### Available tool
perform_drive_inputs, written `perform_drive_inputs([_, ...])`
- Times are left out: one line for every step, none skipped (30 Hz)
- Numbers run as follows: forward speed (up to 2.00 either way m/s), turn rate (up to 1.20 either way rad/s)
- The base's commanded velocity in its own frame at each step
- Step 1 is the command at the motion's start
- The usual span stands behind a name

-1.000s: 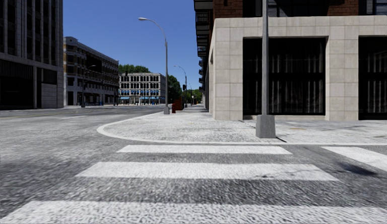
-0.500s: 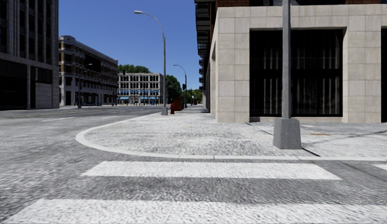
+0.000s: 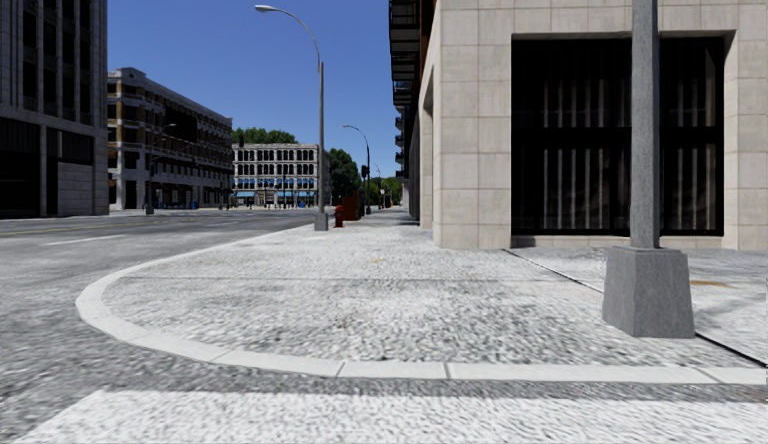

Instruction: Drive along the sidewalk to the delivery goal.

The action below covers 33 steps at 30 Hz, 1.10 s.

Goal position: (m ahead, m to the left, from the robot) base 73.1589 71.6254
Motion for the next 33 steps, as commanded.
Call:
perform_drive_inputs([2.00,0.00])
perform_drive_inputs([2.00,0.00])
perform_drive_inputs([2.00,0.00])
perform_drive_inputs([2.00,0.00])
perform_drive_inputs([2.00,0.00])
perform_drive_inputs([2.00,0.00])
perform_drive_inputs([2.00,0.00])
perform_drive_inputs([2.00,0.00])
perform_drive_inputs([2.00,0.00])
perform_drive_inputs([2.00,0.00])
perform_drive_inputs([2.00,0.00])
perform_drive_inputs([2.00,0.11])
perform_drive_inputs([2.00,0.33])
perform_drive_inputs([2.00,0.44])
perform_drive_inputs([2.00,0.44])
perform_drive_inputs([2.00,0.47])
perform_drive_inputs([2.00,0.48])
perform_drive_inputs([2.00,0.48])
perform_drive_inputs([2.00,0.48])
perform_drive_inputs([2.00,0.48])
perform_drive_inputs([2.00,0.42])
perform_drive_inputs([2.00,0.37])
perform_drive_inputs([2.00,0.37])
perform_drive_inputs([2.00,0.35])
perform_drive_inputs([2.00,0.35])
perform_drive_inputs([2.00,0.00])
perform_drive_inputs([2.00,0.00])
perform_drive_inputs([2.00,0.00])
perform_drive_inputs([2.00,0.00])
perform_drive_inputs([2.00,0.00])
perform_drive_inputs([2.00,0.00])
perform_drive_inputs([2.00,0.00])
perform_drive_inputs([2.00,0.00])
